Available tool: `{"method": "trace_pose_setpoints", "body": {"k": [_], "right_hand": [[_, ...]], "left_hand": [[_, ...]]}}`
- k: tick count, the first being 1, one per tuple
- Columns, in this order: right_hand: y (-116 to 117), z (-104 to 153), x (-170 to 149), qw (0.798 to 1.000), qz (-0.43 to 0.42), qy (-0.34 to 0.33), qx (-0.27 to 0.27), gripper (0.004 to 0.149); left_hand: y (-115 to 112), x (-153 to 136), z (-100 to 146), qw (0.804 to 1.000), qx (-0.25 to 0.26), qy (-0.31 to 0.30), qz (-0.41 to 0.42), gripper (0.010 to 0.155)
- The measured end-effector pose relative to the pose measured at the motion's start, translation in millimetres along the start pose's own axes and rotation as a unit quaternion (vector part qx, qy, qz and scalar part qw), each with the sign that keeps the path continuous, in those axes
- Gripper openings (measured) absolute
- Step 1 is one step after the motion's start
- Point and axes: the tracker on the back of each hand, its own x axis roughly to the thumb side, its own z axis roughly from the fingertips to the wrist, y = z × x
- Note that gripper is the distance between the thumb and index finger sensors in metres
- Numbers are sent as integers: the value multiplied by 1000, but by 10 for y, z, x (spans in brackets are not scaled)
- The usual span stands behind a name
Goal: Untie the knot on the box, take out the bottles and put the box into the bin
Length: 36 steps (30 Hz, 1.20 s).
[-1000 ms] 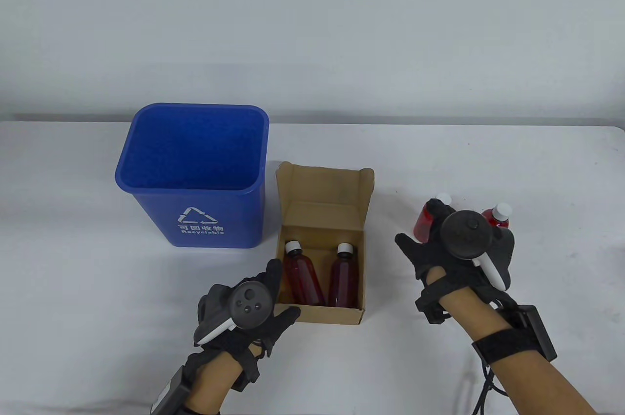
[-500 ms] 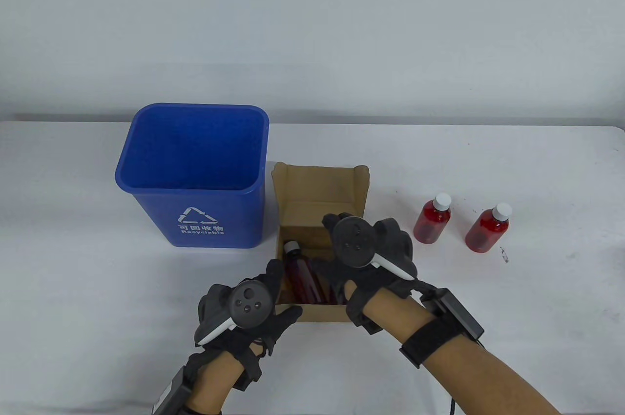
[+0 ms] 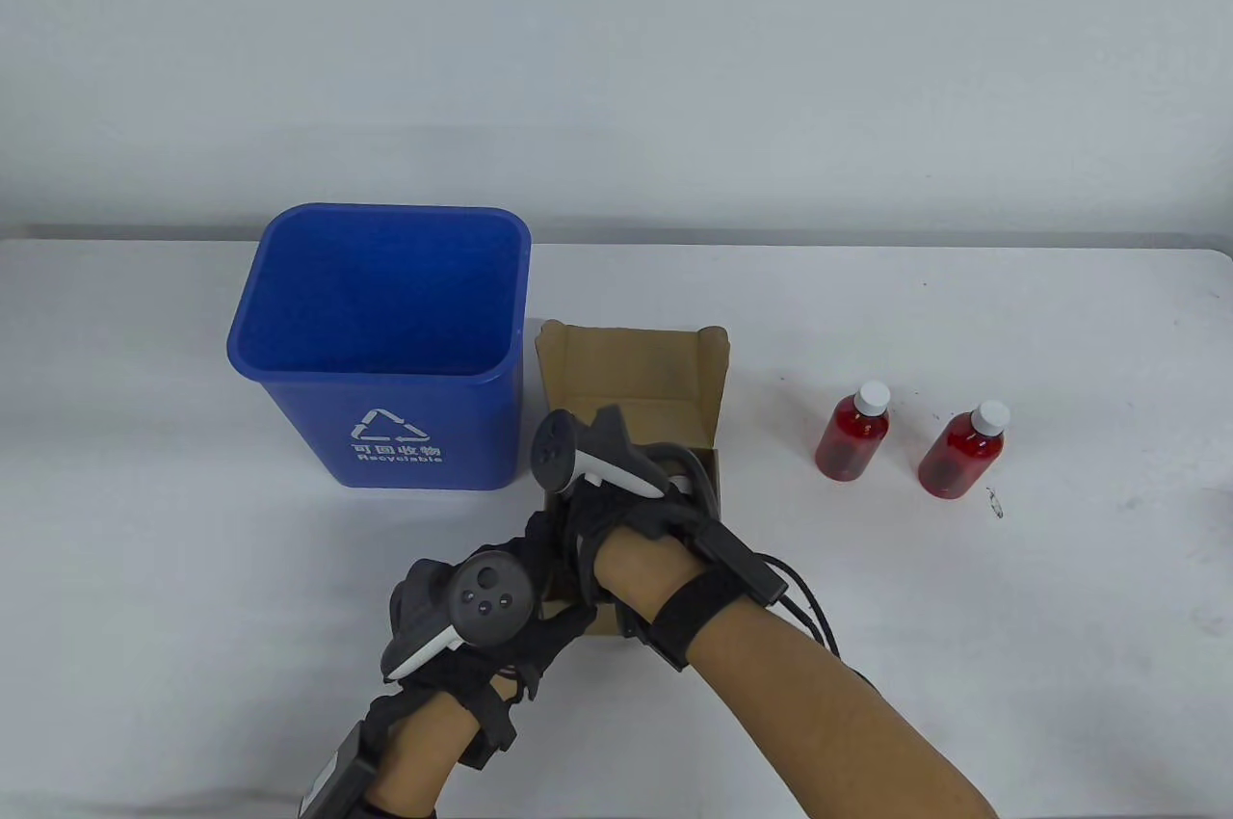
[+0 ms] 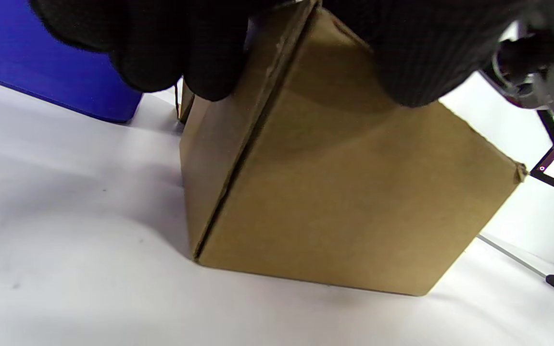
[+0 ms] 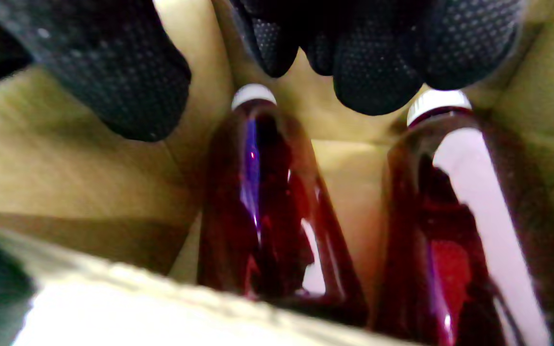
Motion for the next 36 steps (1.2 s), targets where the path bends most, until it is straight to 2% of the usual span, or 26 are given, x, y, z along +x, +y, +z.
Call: {"method": "trace_pose_setpoints", "body": {"k": [9,15,19,29,36], "right_hand": [[161,-329,12,995,6,40,87,82],[178,-452,-45,987,-10,60,151,86],[212,-526,-57,983,-12,68,172,88],[264,-500,-35,988,6,70,139,89],[49,-251,-47,996,-31,36,72,86]], "left_hand": [[2,-4,0,1000,-2,0,4,95],[2,-4,0,1000,-3,-1,3,96],[3,-7,0,1000,-4,-1,4,96],[7,9,12,1000,-3,0,-8,96],[8,20,22,1000,-3,4,-13,95]]}}
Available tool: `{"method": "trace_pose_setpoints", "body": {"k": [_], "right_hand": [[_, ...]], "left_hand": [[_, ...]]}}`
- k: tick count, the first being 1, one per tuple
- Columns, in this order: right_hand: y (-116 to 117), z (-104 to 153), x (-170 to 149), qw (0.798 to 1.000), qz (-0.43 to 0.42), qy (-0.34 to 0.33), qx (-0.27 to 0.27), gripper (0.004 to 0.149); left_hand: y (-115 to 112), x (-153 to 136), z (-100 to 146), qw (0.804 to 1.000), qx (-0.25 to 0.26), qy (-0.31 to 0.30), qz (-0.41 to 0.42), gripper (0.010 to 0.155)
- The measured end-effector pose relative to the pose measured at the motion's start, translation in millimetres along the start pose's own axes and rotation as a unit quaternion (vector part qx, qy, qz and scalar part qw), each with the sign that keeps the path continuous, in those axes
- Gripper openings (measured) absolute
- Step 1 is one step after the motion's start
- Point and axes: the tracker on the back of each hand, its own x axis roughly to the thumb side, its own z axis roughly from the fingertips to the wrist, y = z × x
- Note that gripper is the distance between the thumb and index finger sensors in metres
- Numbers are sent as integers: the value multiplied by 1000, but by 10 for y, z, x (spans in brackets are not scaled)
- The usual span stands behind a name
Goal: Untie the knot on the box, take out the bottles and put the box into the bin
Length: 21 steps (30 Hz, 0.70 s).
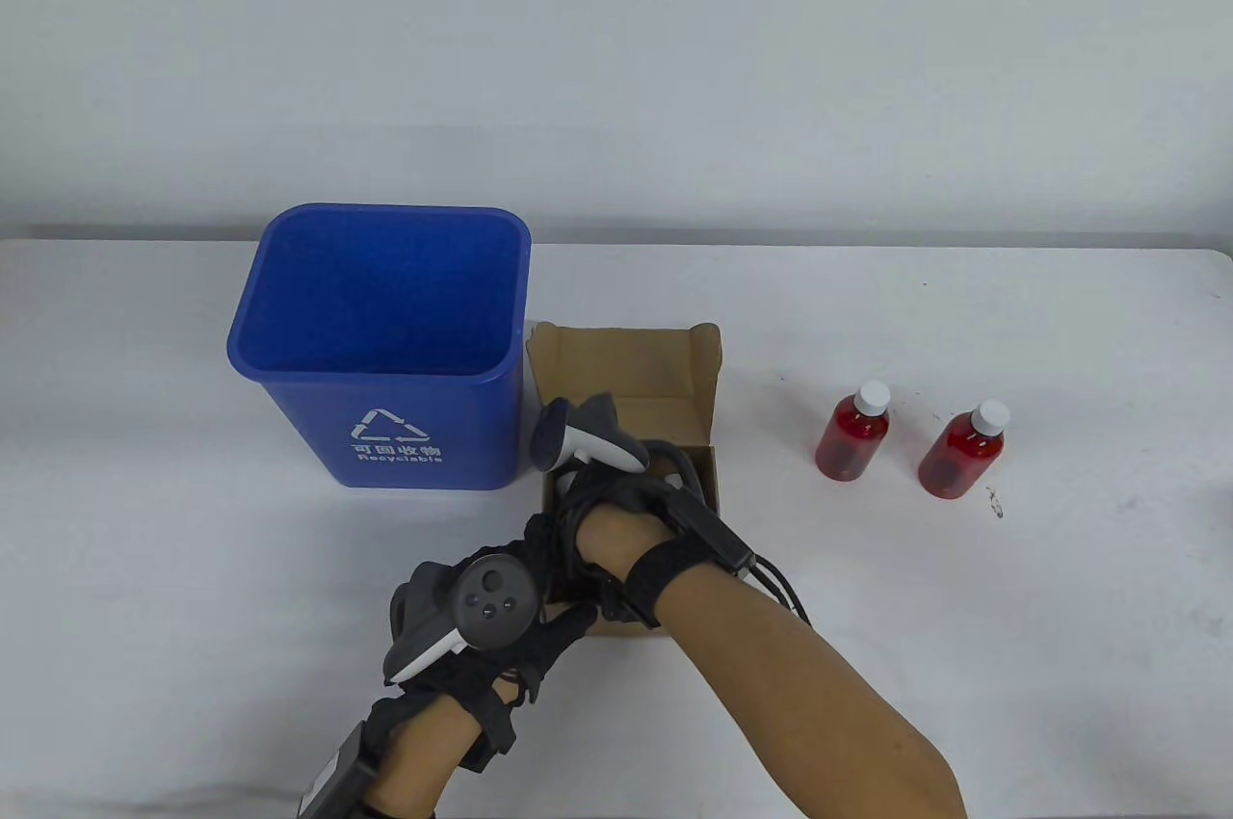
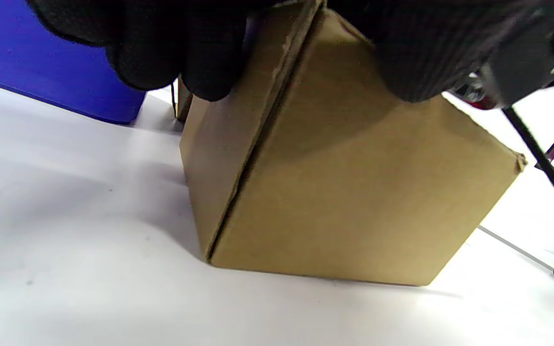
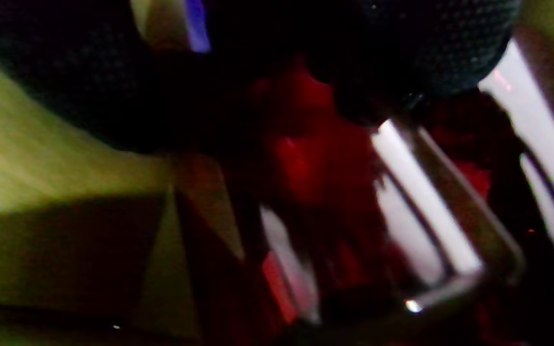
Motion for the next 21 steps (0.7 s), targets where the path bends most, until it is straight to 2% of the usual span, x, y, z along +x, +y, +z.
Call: {"method": "trace_pose_setpoints", "body": {"k": [5,11,17,21], "right_hand": [[-213,325,-133,996,-58,-45,-54,85],[-460,778,-411,977,-122,-103,-141,84],[-613,1128,-938,947,-182,-123,-234,82],[-617,1231,-1375,928,-219,-112,-282,82]], "left_hand": [[-3,3,6,1000,-1,1,1,95],[-5,4,7,1000,-2,1,3,95],[-8,1,10,1000,-1,2,7,95],[-8,1,11,1000,-1,2,7,95]]}}
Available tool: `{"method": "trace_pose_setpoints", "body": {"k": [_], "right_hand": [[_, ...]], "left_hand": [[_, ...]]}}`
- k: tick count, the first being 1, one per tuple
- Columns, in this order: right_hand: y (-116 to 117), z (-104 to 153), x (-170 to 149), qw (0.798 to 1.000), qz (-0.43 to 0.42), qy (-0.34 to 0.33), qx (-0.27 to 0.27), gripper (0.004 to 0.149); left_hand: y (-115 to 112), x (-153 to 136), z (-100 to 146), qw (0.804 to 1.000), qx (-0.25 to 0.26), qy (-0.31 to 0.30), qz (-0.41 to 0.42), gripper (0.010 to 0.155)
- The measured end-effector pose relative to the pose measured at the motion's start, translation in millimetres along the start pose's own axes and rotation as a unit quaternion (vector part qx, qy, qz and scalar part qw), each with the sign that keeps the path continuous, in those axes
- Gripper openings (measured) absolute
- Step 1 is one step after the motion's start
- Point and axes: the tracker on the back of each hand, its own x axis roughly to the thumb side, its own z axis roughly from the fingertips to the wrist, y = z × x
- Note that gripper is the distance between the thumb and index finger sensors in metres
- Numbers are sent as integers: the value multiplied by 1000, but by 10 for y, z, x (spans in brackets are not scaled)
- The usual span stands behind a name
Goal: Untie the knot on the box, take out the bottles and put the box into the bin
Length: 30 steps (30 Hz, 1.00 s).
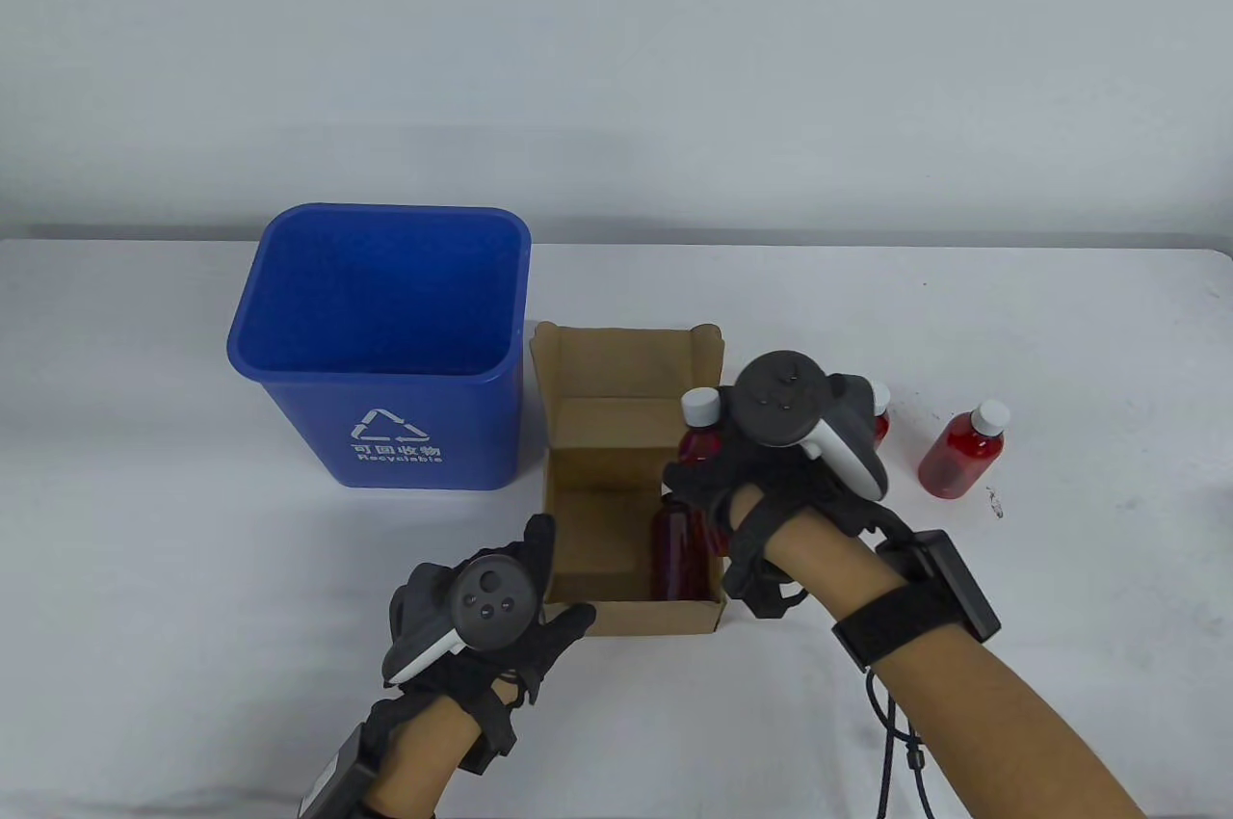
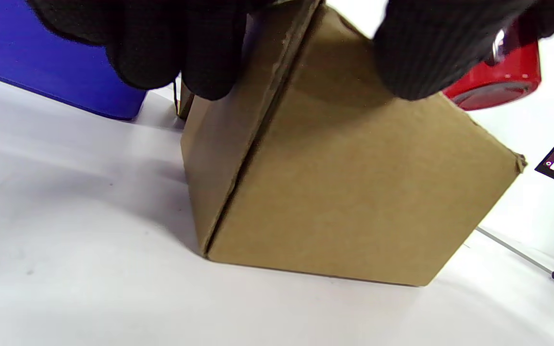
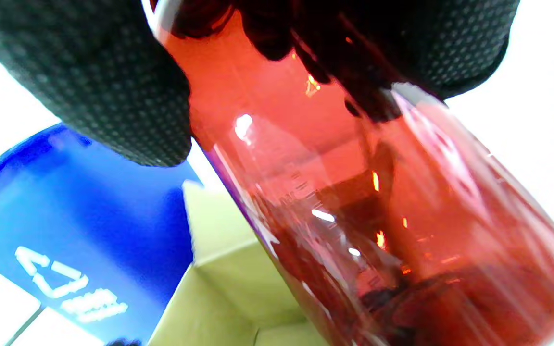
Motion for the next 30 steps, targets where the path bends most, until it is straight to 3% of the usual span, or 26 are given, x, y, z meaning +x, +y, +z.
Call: {"method": "trace_pose_setpoints", "body": {"k": [7,16,27,30], "right_hand": [[-288,227,-812,994,-4,20,-109,82],[-341,494,-1878,974,-34,56,-219,82],[-112,602,-2598,962,-24,73,-263,83],[-48,606,-2755,961,-65,77,-257,85]], "left_hand": [[0,-5,2,1000,0,1,3,95],[1,-6,0,1000,1,2,3,95],[0,-12,2,1000,3,3,6,95],[0,-12,2,1000,3,3,6,95]]}}
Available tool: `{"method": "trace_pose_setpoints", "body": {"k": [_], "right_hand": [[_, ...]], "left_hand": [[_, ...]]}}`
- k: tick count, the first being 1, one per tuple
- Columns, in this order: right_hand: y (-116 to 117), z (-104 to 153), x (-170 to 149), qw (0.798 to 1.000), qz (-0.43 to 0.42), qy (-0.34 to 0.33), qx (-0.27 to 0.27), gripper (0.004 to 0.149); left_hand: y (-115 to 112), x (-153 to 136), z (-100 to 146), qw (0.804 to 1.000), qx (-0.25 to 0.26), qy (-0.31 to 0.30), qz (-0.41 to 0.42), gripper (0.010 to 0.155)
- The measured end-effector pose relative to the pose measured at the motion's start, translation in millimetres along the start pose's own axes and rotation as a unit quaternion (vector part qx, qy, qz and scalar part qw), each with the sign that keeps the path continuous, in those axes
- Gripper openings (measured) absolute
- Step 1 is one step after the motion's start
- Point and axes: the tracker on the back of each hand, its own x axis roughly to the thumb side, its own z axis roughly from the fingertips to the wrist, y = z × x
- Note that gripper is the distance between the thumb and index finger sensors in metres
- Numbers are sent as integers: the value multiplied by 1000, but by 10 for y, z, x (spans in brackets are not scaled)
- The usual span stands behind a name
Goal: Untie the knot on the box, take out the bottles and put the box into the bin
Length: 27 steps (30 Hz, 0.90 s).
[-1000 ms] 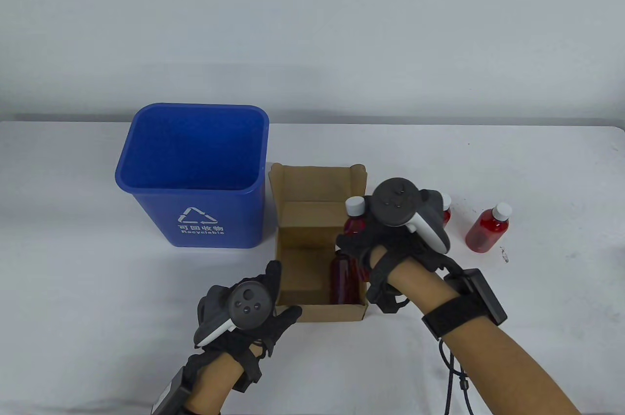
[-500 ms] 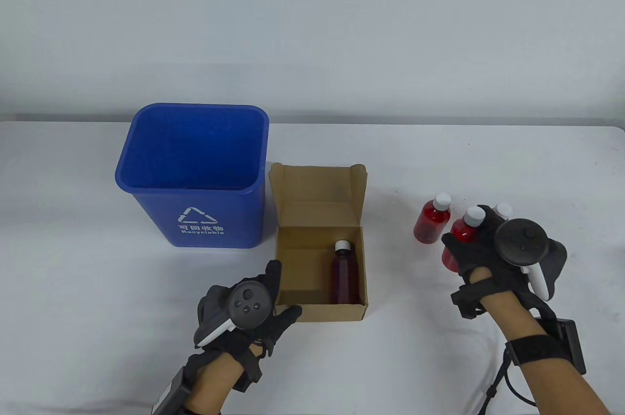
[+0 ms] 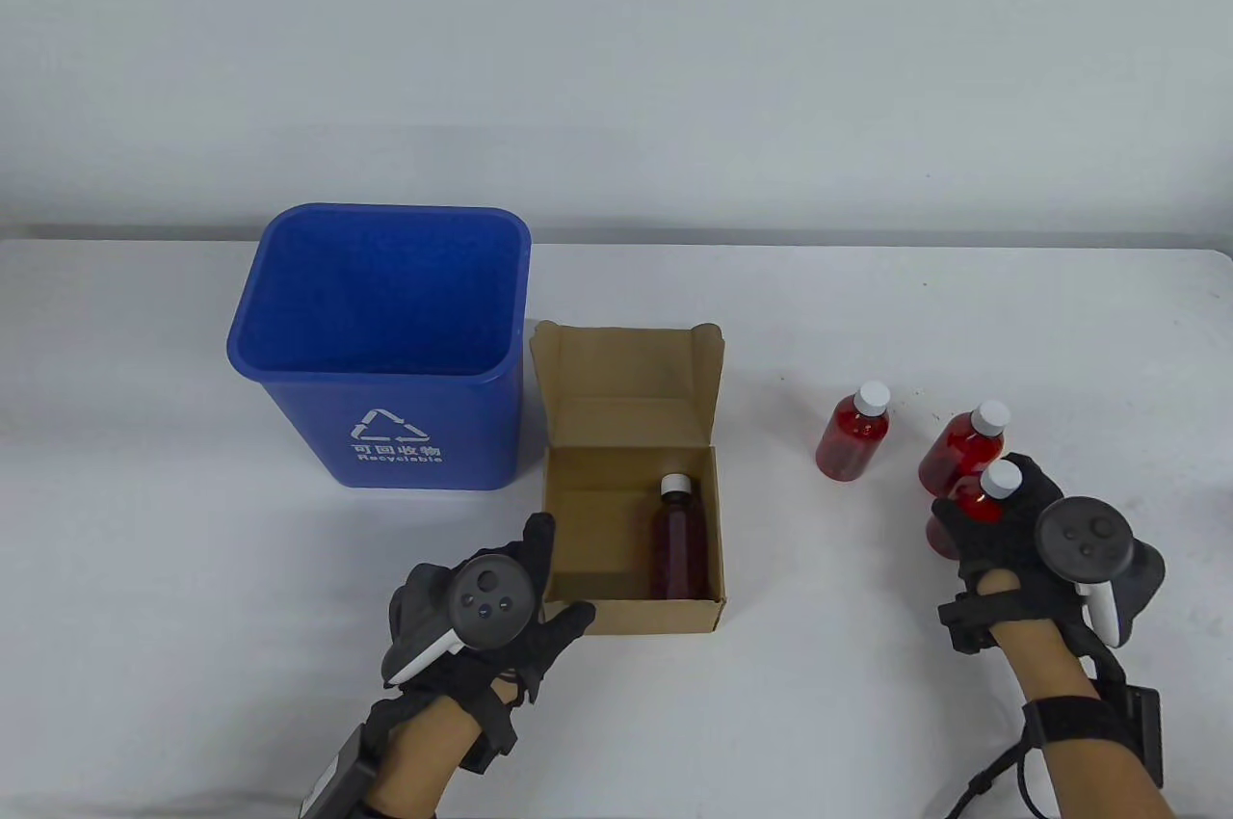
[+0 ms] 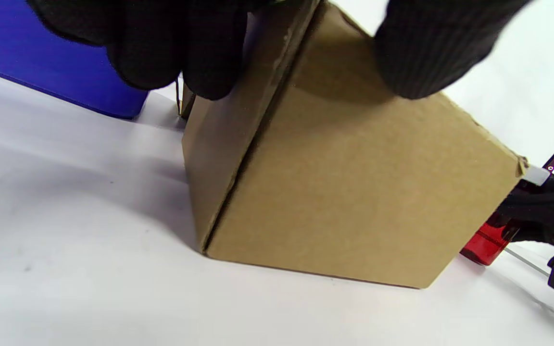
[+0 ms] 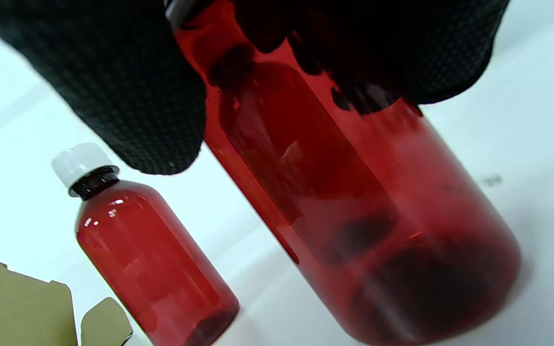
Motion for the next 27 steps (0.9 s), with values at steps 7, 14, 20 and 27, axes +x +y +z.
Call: {"method": "trace_pose_setpoints", "body": {"k": [7,14,20,27], "right_hand": [[-38,34,-50,1000,-16,-22,-15,90],[-418,102,222,997,-30,-57,-45,90],[-688,184,809,989,4,-139,-41,88],[-636,252,1517,981,39,-192,-3,85]], "left_hand": [[1,0,0,1000,0,0,0,95],[1,0,-2,1000,0,0,0,95],[1,-1,-2,1000,-1,0,1,95],[5,0,0,1000,1,0,-1,95]]}}
